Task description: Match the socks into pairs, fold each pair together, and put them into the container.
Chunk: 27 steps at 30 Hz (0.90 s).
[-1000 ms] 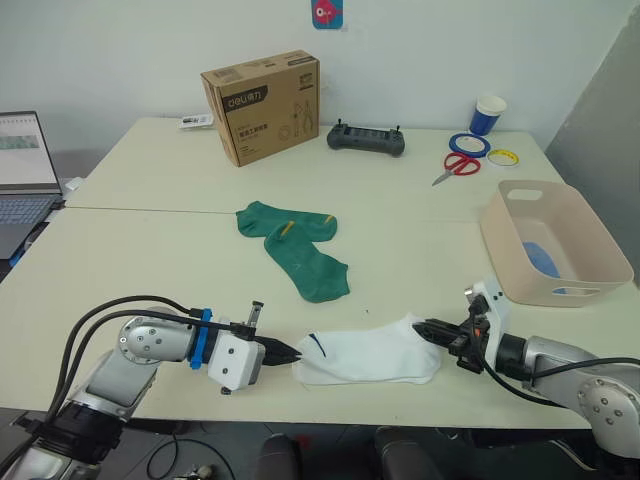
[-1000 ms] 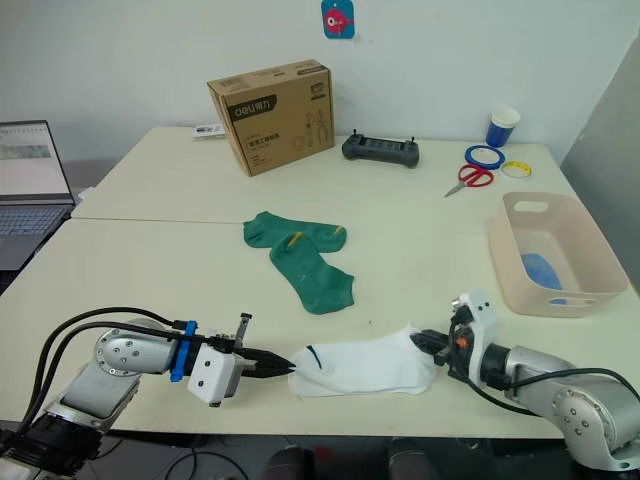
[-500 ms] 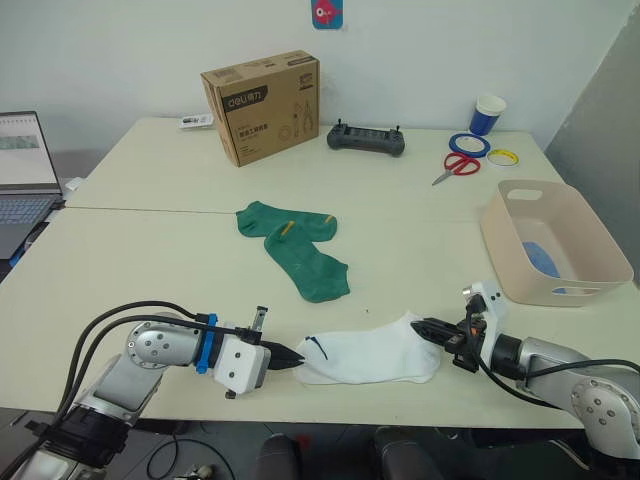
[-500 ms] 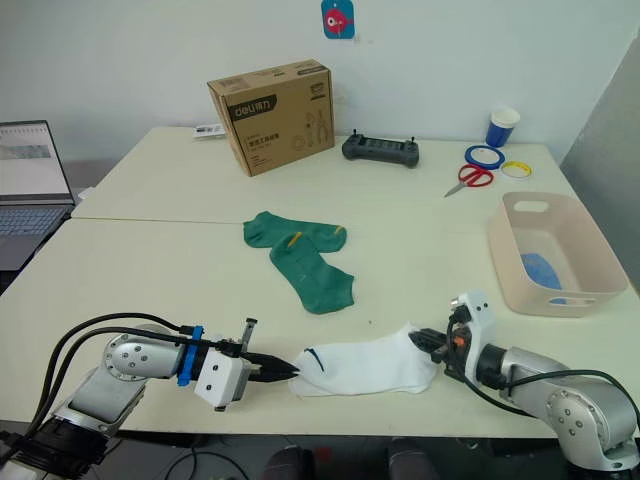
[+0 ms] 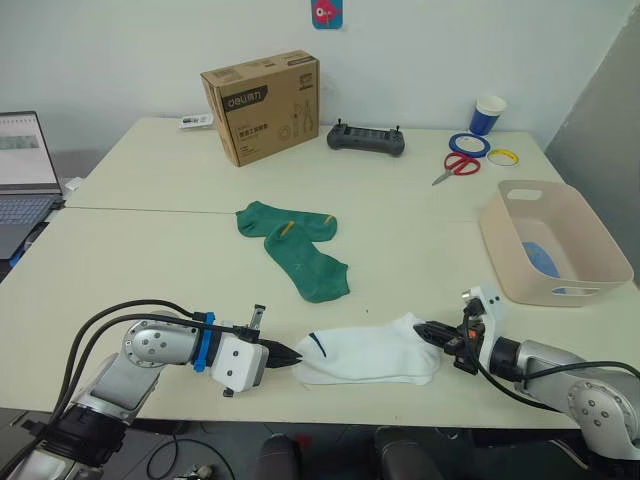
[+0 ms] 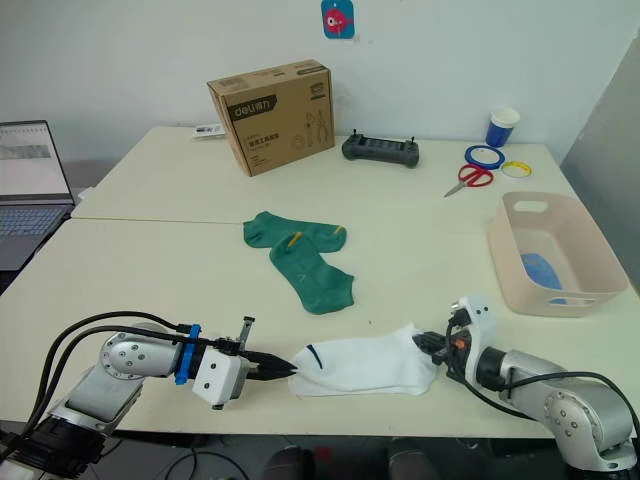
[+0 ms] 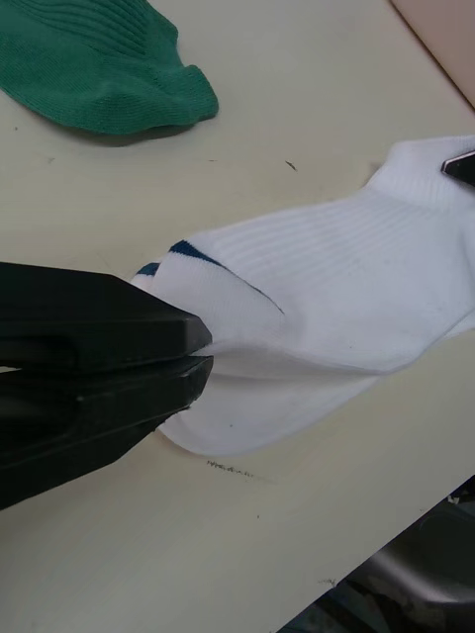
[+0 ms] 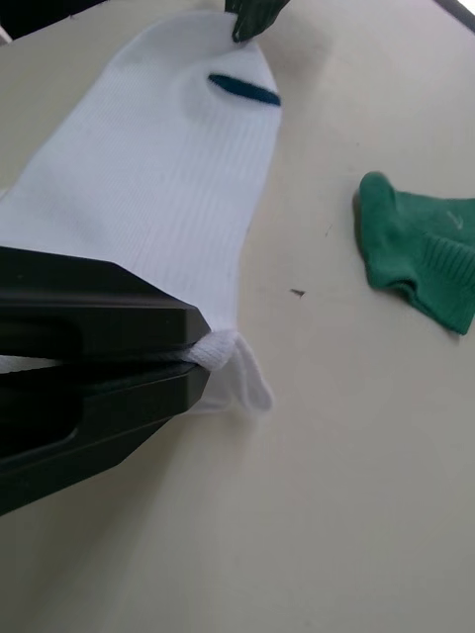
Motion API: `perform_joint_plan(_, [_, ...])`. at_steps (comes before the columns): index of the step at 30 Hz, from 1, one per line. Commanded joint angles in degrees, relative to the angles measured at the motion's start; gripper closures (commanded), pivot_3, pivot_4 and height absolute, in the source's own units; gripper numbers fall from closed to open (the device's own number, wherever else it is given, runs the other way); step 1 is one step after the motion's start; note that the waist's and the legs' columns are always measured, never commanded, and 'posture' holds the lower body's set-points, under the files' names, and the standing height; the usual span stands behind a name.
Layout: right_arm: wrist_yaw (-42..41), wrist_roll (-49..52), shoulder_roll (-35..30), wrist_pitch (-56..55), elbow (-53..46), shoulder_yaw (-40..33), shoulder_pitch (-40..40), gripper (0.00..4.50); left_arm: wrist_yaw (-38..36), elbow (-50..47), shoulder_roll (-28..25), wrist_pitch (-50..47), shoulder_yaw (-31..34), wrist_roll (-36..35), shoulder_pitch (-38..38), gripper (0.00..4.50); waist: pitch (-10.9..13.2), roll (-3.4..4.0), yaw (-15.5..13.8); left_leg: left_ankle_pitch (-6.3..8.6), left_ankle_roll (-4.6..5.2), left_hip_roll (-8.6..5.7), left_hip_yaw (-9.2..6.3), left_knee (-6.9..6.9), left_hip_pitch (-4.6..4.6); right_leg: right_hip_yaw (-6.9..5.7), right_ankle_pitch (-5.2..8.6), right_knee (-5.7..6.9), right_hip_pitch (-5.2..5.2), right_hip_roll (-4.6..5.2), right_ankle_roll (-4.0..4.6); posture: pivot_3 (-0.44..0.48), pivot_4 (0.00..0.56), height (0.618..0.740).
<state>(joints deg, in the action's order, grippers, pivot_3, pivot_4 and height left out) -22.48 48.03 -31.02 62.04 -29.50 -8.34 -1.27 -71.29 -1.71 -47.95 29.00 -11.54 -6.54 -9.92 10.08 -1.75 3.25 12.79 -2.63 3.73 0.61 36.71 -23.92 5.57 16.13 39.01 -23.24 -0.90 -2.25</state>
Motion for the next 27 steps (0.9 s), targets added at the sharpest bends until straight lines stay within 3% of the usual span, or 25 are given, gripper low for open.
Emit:
perform_joint_plan(1, [-0.1,0.5,0.2,-0.8,-1.5,-0.8,0.0,4.47,0.0,-1.5,0.1,-0.5,-0.6,-0.7,-0.1,4.5,0.0,0.0,0.0,0.0,0.0,0.0,0.0,0.0,0.0,0.0,0.0,0.0,0.0,0.0,0.0,0.0,0.15,0.74])
perform_joint_plan(27, [0.8,1.3,0.6,-0.3,-2.8,-0.9,1.8,4.47,0.4,-2.1,-0.1,-1.6,-1.2,0.6,0.5,4.5,0.0,0.0,0.0,0.0,0.0,0.0,-0.01,0.0,0.0,0.0,0.0,0.0,0.0,0.0,0.0,0.0,0.15,0.74])
